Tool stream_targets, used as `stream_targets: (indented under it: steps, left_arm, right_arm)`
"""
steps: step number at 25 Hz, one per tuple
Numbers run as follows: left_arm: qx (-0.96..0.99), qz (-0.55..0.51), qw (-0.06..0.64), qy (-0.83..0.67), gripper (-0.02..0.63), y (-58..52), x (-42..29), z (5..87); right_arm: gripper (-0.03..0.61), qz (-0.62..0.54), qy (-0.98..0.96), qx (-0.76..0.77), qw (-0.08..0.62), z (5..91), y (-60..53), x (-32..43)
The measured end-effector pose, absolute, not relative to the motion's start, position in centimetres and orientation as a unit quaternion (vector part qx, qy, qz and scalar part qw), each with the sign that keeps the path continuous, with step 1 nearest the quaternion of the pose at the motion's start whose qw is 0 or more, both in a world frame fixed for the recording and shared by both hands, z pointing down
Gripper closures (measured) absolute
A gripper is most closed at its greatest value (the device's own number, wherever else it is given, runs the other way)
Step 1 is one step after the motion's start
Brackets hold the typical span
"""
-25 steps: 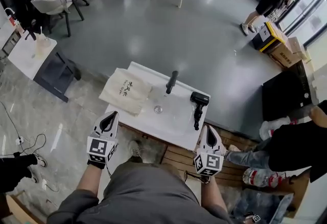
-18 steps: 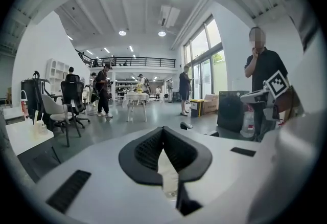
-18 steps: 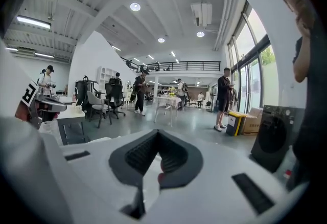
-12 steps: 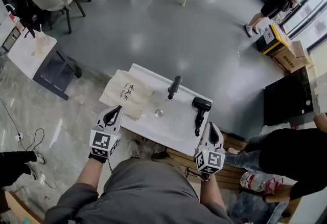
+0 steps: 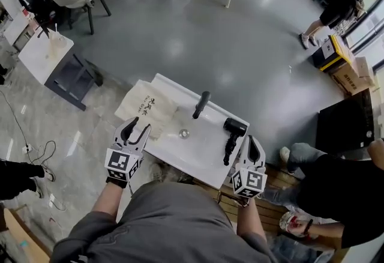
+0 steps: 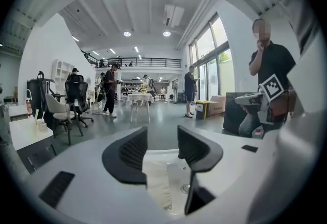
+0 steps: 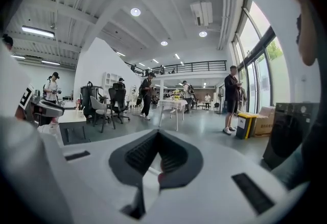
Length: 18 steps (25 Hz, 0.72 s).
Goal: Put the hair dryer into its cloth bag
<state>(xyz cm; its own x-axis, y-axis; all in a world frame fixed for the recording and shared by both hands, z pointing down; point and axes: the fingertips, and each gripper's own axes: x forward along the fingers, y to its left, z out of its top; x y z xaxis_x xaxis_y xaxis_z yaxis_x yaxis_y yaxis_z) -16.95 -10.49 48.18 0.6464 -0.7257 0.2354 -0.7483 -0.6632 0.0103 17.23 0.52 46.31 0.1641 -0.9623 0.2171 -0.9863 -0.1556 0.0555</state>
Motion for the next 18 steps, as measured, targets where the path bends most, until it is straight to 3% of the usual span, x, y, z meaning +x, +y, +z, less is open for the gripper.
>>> stream_targets:
  steps: [2,5,18]
  left_arm:
    - [0.905,0.106,0.056,-0.409,0.375,-10.6,-16.5,48.0]
    - [0.903,0.105,0.051,-0.414,0.313,-11.0,-15.8,47.5]
    - [0.901,0.158,0.049,-0.401,0.310,-11.9,-12.9,49.6]
  right_arm:
    - [0.577,0.068,-0.646,0.755,0.091,46.6,0.5,17.7]
    - [0.577,0.072,-0.648,0.754,0.087,46.9,0.4,18.6]
    - [0.577,0.080,-0.646,0.756,0.075,47.7,-0.1,21.3]
